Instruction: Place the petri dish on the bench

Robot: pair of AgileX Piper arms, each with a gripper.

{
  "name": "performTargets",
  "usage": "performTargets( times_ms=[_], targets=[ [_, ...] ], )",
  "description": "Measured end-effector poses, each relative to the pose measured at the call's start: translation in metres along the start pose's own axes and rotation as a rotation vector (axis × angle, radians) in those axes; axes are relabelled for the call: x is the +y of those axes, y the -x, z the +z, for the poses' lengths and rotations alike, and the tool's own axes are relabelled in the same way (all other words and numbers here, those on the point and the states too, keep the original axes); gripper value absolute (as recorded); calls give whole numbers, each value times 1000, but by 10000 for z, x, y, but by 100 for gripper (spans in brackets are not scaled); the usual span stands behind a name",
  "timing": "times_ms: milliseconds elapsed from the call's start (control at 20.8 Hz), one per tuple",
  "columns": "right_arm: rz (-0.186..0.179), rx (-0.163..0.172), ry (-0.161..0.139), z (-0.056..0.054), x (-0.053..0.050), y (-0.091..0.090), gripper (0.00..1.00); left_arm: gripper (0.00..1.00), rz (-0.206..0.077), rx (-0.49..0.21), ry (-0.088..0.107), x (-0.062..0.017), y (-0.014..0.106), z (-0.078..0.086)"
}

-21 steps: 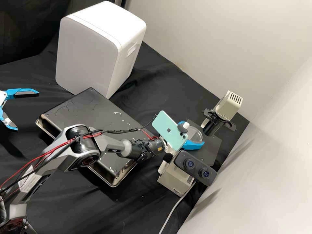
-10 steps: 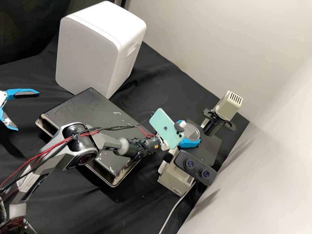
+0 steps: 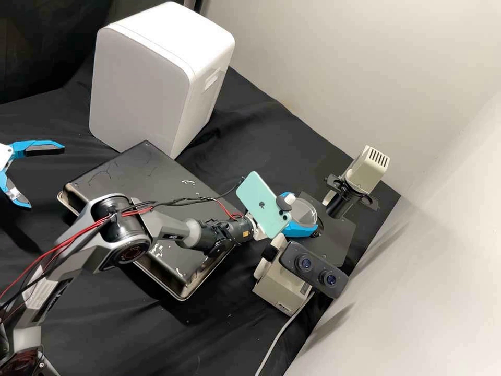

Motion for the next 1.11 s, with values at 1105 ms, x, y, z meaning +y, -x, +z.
performTargets(
  times_ms=[1105],
  targets=[
    [-27,192,-47,-258,-207,1211,0,100,0,-3,0,0,-2,6]
  ],
)
